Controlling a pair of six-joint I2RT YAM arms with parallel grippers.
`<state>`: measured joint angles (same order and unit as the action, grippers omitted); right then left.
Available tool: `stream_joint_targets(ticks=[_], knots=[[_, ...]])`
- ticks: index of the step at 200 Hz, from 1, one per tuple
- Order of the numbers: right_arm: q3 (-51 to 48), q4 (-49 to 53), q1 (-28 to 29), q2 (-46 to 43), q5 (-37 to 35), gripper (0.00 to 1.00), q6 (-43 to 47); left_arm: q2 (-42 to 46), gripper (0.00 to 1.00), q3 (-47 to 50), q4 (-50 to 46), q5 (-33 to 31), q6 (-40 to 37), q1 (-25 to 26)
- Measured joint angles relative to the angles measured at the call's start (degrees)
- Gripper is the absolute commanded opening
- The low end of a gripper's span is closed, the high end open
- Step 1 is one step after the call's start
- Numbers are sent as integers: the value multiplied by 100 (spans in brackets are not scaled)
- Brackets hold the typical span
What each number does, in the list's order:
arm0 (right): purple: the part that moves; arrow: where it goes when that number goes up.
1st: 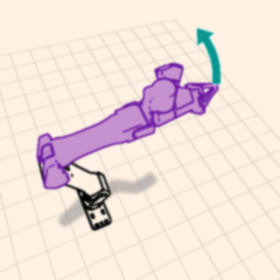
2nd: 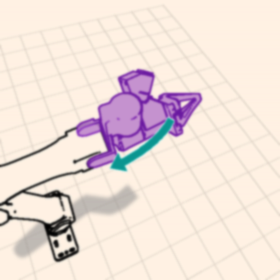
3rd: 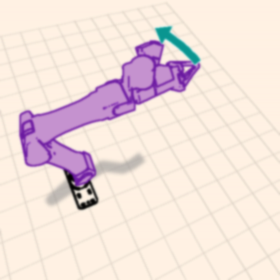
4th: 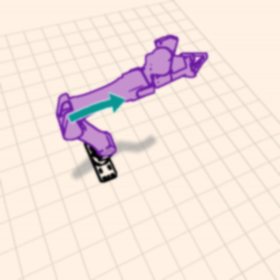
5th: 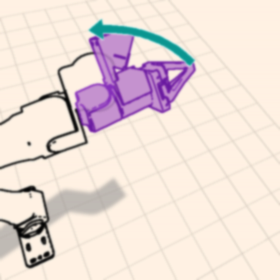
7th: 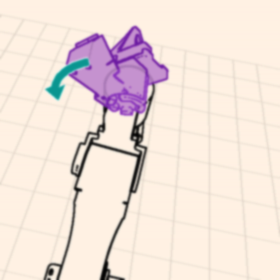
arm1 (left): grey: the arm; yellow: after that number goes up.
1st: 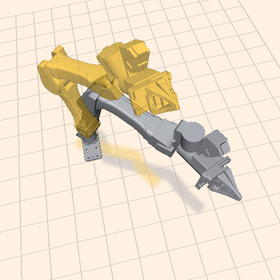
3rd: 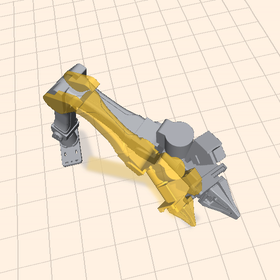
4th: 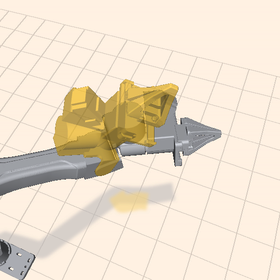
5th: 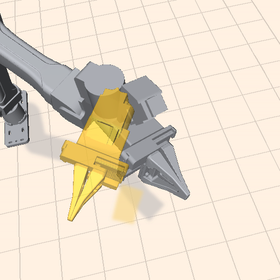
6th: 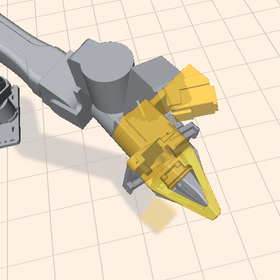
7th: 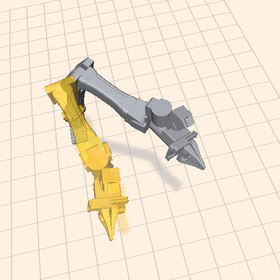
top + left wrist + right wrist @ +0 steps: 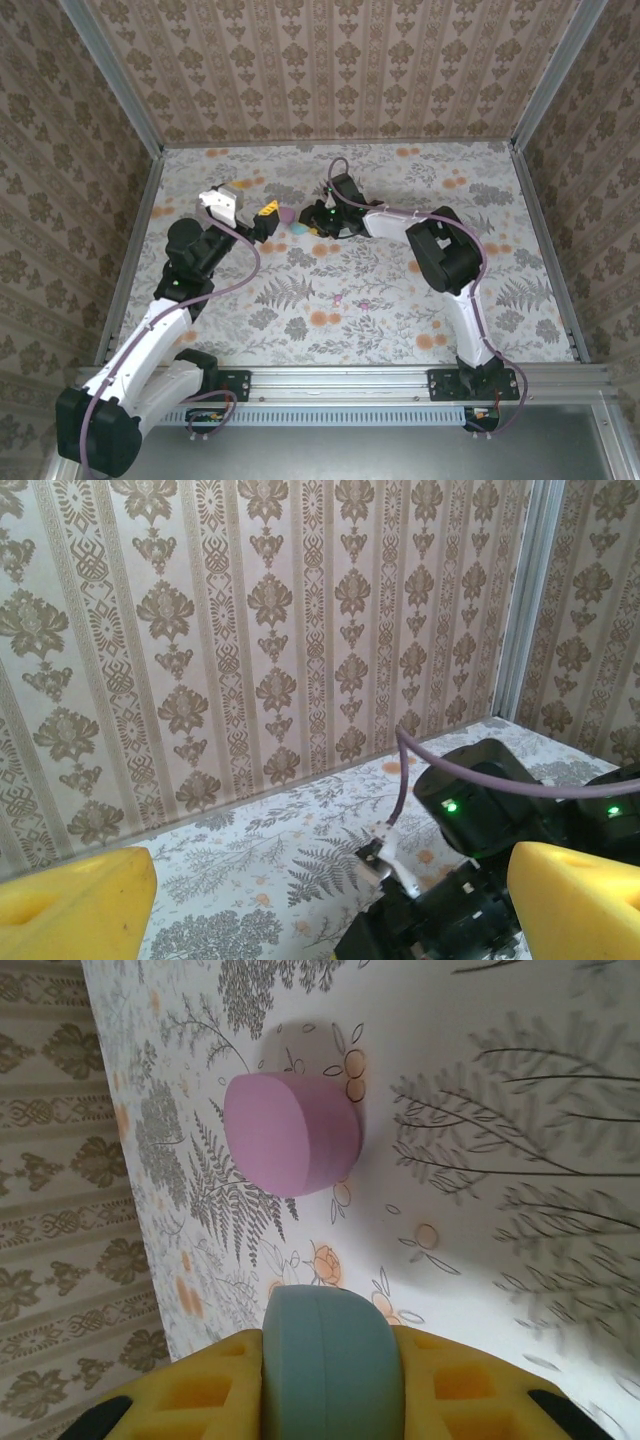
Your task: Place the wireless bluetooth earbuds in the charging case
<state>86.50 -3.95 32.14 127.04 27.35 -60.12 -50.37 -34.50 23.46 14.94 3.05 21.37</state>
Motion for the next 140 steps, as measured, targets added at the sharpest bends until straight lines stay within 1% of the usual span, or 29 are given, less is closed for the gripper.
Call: stream_joint_targets(ticks=[52,91,116,140], knots=[[557,229,153,531,-2,24,66,-2,91,-72,-125,11,37,-9],[597,289,153,544,-48,21,166,-4,91,-122,-140,24,37,-9],[501,247,129,483,-122,22,190,-17,91,-151,-140,44,37,-9],[485,310,-28,444,-201,23,317,-76,91,-160,-142,114,42,-9]])
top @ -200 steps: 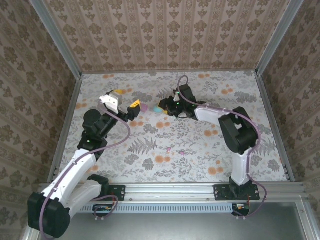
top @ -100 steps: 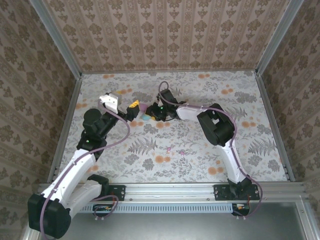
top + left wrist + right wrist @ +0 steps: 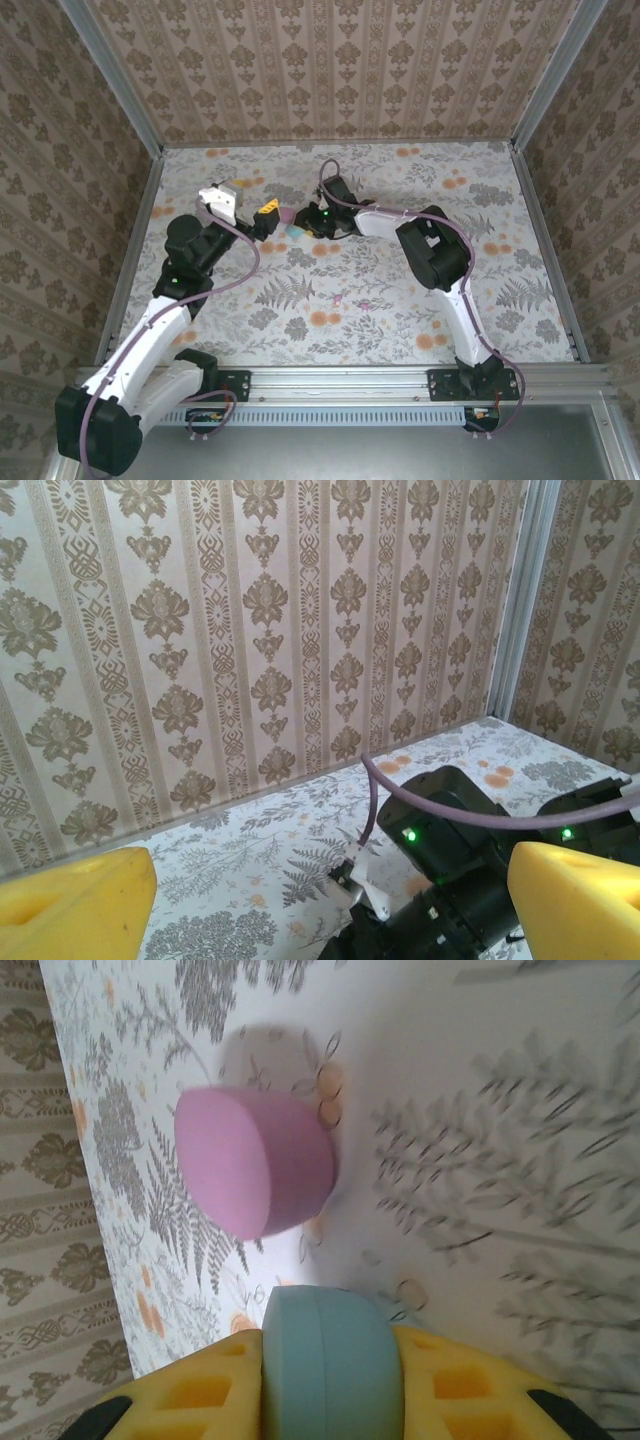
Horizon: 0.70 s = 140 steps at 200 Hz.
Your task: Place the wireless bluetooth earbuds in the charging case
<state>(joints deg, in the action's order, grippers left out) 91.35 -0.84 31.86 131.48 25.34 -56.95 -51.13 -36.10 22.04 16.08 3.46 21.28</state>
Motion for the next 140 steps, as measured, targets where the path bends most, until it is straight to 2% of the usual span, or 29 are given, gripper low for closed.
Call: stream_joint_targets(ticks=[58,105,140], knots=[[35,291,-767,-76,-79,29,435,-66,91,-50,2,105,85,0],[249,815,-1021,-83,-149,46,822,-66,92,-70,0,129,103,0],[560,1606,-1021,-83,-457,55,1193,-68,92,-85,0,151,103,0]])
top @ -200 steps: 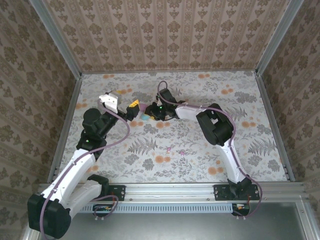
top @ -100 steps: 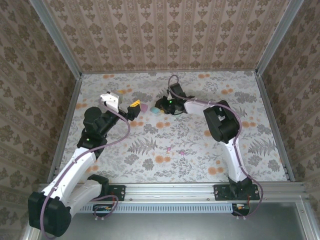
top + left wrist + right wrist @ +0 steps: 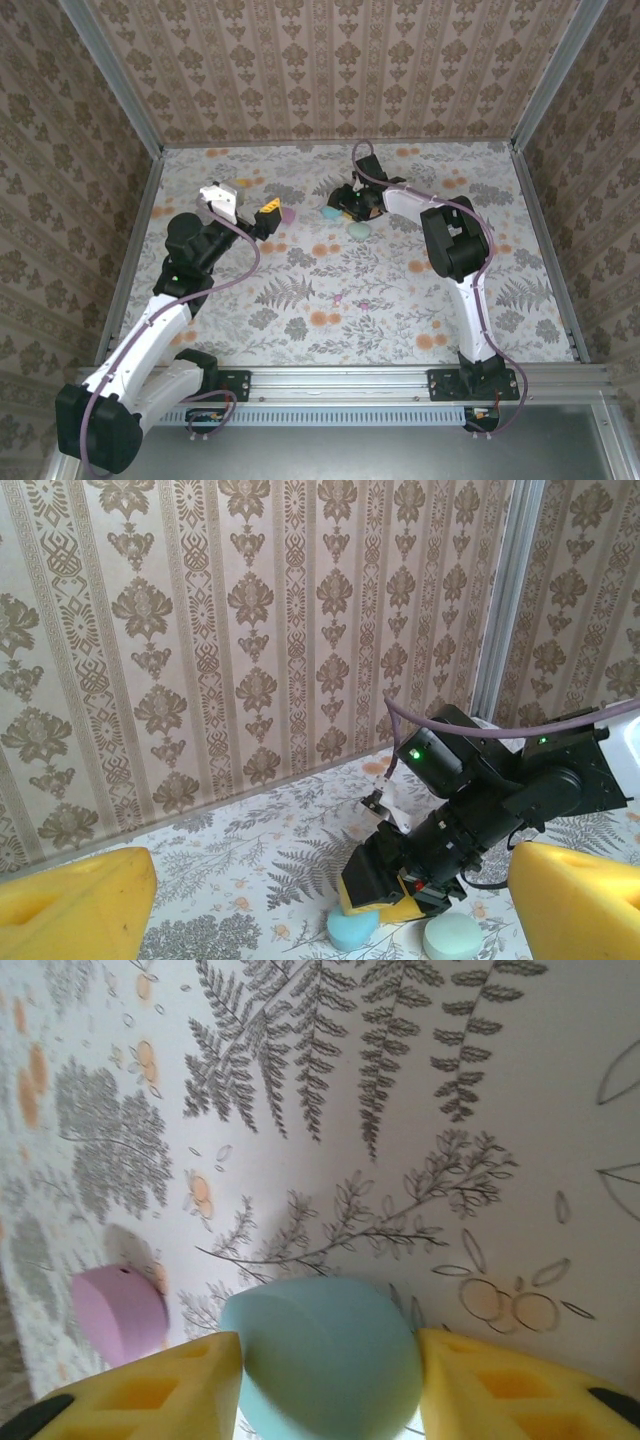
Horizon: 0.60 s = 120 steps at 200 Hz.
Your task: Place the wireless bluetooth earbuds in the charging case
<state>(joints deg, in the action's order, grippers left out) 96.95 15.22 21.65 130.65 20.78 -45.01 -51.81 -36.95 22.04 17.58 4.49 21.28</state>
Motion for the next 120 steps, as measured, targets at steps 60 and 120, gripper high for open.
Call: stream_joint_targets(ticks=[60,120], knots=[[426,758,52,-129,-754,59,946,2,91,-37,-138,-120,-7,0],[638,382,892,-170,-750,64,3589,57,91,-210,-1257,-1058,103,-289]])
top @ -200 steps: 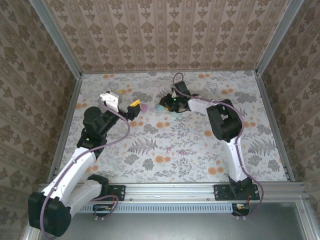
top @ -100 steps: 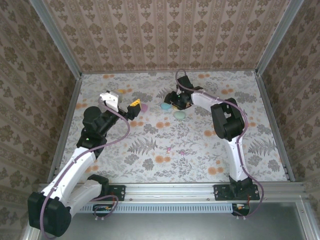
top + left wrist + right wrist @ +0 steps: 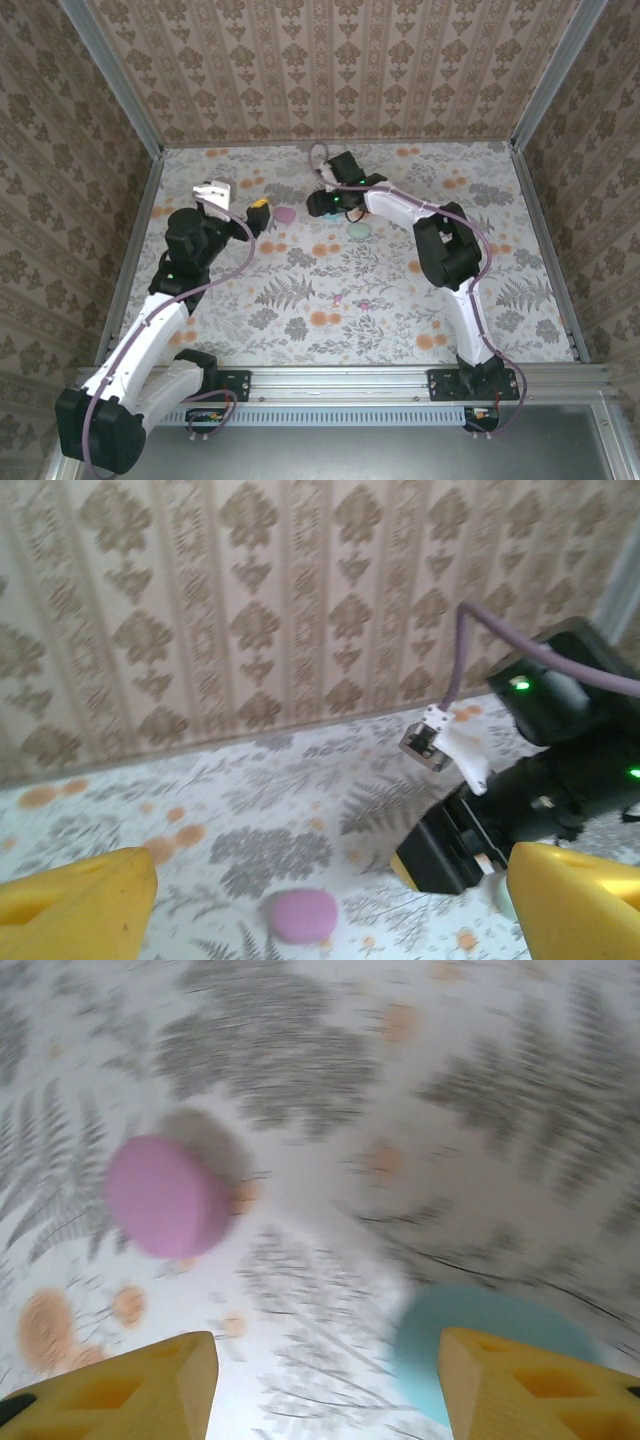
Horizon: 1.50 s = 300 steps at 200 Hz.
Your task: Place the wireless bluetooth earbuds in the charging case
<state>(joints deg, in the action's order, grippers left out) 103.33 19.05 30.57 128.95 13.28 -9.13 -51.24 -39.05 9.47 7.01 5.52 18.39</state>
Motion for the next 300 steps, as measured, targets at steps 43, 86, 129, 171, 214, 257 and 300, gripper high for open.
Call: stream_joint_targets(ticks=[43,86,129,171,214,257,300], knots=[[1305,278,476,680,205,68,1567,378,91,0,-433,-260,144,-389],[3136,1480,407,1788,223,68,2544,535,91,0,-511,-254,179,-535],[3856,2251,365,2328,424,68,2951,535,91,0,-658,-184,184,-610],[4111,2406,389,2481,584,75,3084,533,91,0,-680,-87,190,-619],[4878,2516,487,2868,431,77,3198,533,91,0,-693,-59,227,-656],[4964,2686,651,3008,136,72,3460,520,91,0,-739,-22,229,-660],[4964,2905,750,3047,-186,64,3663,520,91,-26,-756,9,232,-664]])
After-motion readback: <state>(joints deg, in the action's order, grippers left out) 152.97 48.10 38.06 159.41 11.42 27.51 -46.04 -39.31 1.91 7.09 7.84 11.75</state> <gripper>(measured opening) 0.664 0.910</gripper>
